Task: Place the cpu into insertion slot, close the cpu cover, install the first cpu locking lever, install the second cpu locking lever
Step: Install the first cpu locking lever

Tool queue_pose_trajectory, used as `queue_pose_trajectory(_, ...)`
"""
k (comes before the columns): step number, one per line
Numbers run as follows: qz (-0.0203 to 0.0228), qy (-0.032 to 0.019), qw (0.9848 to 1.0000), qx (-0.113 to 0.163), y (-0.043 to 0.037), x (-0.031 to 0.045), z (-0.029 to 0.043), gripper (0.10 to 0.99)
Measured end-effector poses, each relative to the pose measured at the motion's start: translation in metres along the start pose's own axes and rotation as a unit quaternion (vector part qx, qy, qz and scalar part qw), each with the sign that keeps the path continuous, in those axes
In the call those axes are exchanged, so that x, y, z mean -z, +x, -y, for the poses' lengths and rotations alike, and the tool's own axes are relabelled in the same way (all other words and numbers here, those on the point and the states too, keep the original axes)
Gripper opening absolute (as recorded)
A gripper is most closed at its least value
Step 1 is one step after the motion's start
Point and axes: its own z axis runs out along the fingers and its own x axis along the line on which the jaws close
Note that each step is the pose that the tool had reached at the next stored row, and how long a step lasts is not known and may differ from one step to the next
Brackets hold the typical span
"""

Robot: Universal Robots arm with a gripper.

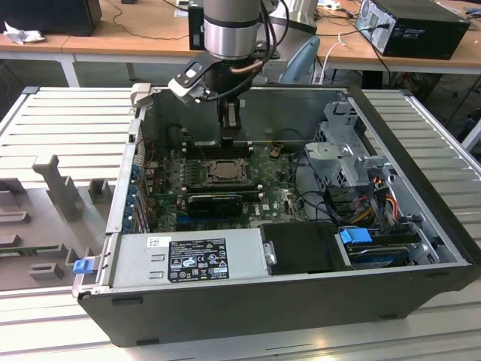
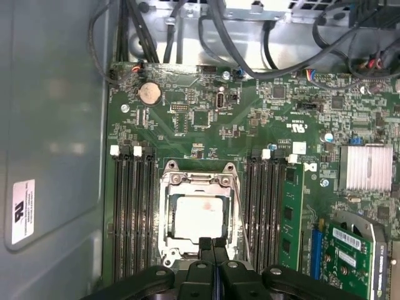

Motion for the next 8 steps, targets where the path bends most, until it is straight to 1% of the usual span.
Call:
queue_pose_trajectory(3, -0.0001, -0.0005, 0.9997, 0.025, 0.0, 0.0, 0.0, 0.106)
queue_pose_trajectory(5, -0.0003, -0.0009, 0.9992, 0.04, 0.0, -0.0001, 0.0001, 0.106)
queue_pose_trajectory(8, -0.0003, -0.0011, 0.9987, 0.051, 0.0, -0.0002, 0.0003, 0.106)
